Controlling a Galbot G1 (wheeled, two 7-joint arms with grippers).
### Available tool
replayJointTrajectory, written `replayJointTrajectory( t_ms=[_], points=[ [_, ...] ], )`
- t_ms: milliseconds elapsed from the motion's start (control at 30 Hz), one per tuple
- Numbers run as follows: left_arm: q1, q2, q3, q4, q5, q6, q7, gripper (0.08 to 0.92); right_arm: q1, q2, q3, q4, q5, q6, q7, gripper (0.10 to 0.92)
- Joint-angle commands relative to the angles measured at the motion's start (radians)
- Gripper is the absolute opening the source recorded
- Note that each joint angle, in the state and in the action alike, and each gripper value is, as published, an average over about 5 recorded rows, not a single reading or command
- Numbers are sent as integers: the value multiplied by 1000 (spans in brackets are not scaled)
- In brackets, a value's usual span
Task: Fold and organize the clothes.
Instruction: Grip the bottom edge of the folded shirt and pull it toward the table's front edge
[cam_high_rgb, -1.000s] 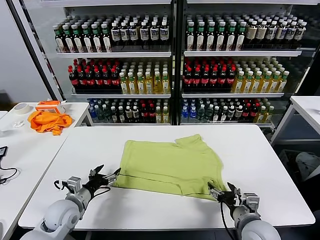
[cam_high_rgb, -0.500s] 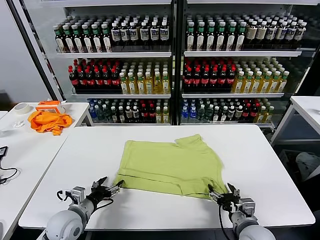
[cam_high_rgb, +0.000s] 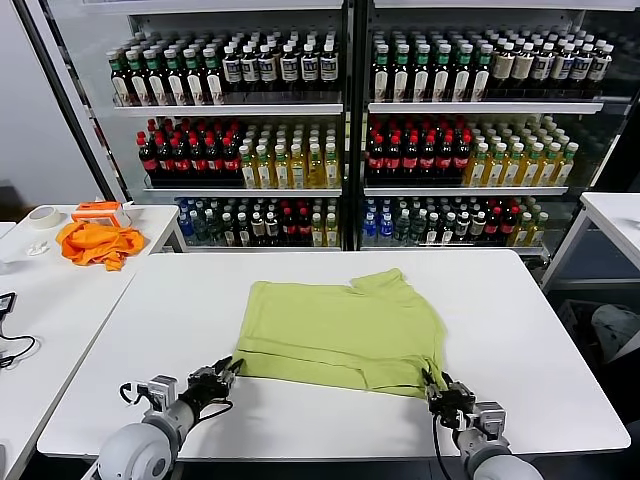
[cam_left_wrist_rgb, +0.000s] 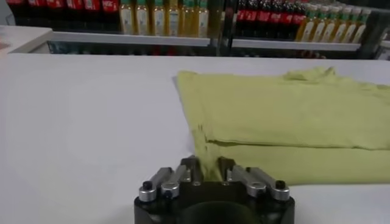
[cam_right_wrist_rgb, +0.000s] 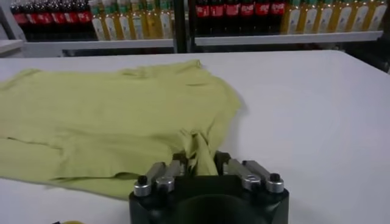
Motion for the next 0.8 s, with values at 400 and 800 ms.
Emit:
replayJointTrajectory(
  t_ms=[400,800],
  points=[
    [357,75,-181,-309,70,68,-48,82,-223,-63,57,248,-20,-28,-9,130],
    [452,40,-226,-360,89,68,-108,82,-259,-42,38,265,-72,-55,20,130]
  ],
)
